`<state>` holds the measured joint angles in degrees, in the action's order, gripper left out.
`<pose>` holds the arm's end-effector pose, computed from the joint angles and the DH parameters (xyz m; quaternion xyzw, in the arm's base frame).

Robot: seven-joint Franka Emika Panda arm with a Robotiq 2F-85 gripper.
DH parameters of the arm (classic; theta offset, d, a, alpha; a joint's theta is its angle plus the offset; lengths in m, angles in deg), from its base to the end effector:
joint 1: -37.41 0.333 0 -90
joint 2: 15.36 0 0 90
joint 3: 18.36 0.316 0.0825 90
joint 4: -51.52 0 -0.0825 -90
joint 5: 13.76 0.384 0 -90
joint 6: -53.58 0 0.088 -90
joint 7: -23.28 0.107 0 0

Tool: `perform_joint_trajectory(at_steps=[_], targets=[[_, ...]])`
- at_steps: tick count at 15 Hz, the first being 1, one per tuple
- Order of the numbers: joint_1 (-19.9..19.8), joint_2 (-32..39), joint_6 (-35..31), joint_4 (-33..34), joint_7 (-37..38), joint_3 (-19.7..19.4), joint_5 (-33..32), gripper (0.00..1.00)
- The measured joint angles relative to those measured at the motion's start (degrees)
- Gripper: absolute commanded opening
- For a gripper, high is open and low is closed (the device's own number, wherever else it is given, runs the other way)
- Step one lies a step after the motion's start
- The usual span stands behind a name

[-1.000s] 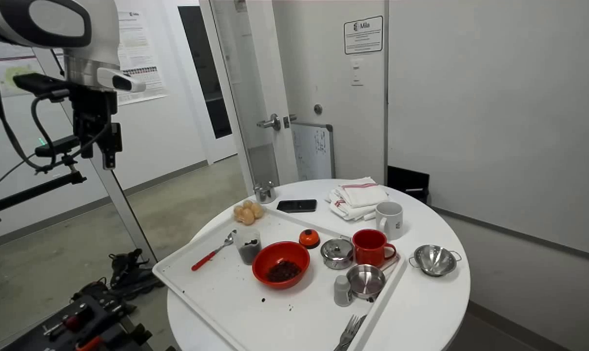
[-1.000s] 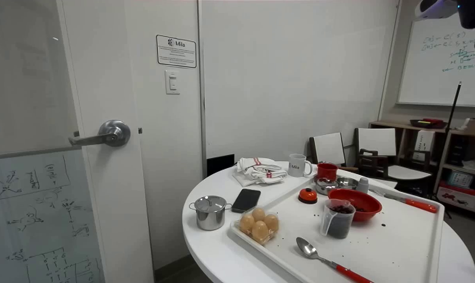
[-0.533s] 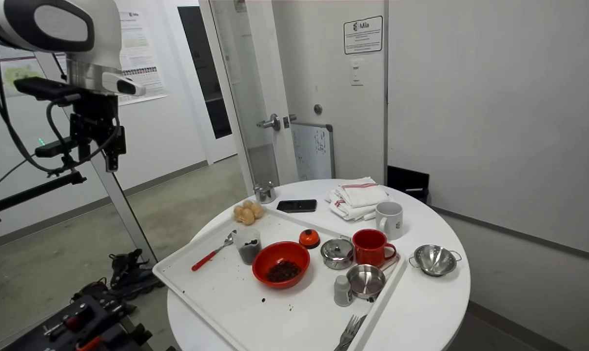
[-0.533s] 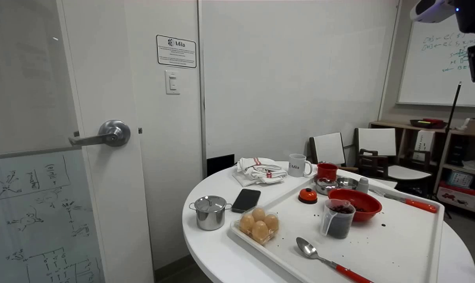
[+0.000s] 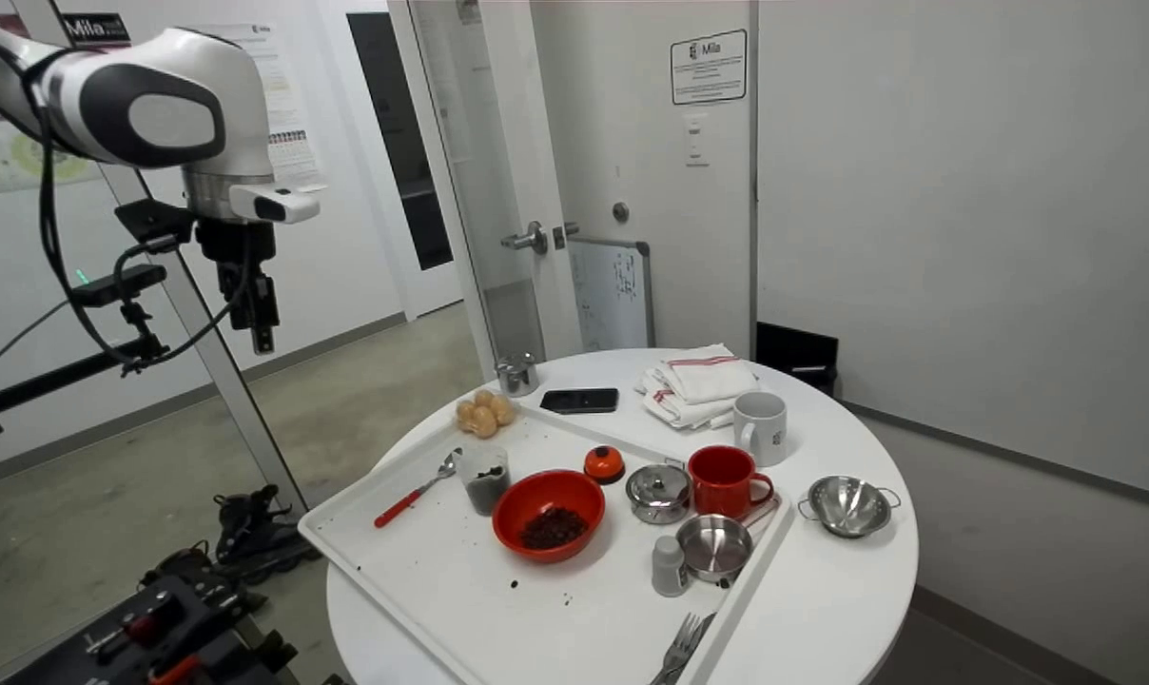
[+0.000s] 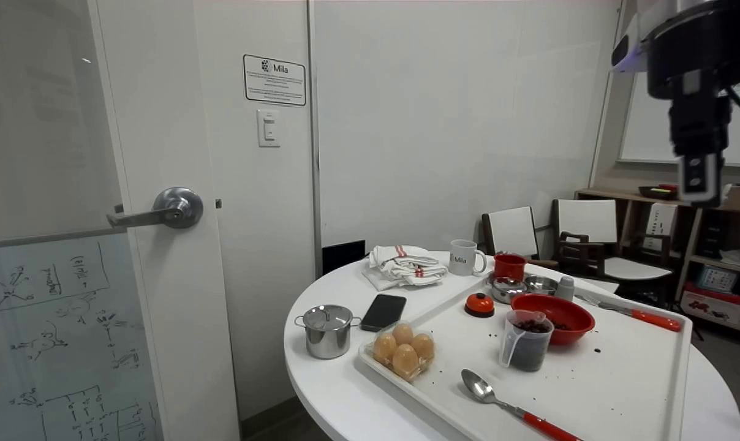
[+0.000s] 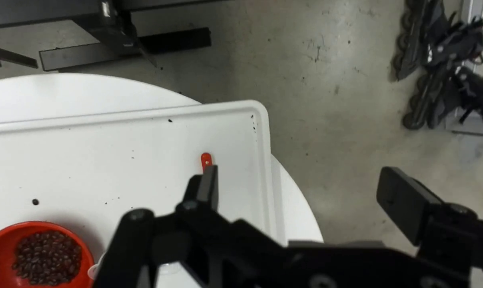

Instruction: Pick the jar and pour some beans into the red bowl

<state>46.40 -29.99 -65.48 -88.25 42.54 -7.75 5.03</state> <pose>0.4086 0.1630 0.3899 -0.9880 0.0882 0.0874 0.0914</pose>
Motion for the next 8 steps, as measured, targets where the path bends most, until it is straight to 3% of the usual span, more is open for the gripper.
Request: perform_joint_trajectory(at_steps=[4, 8], targets=[[0.0, 13.5, -16.0, 2.5, 11.8, 1.9, -0.3, 1.0], [0.0, 26.4, -25.7, 8.3, 20.0, -0.2, -0.5, 1.0]])
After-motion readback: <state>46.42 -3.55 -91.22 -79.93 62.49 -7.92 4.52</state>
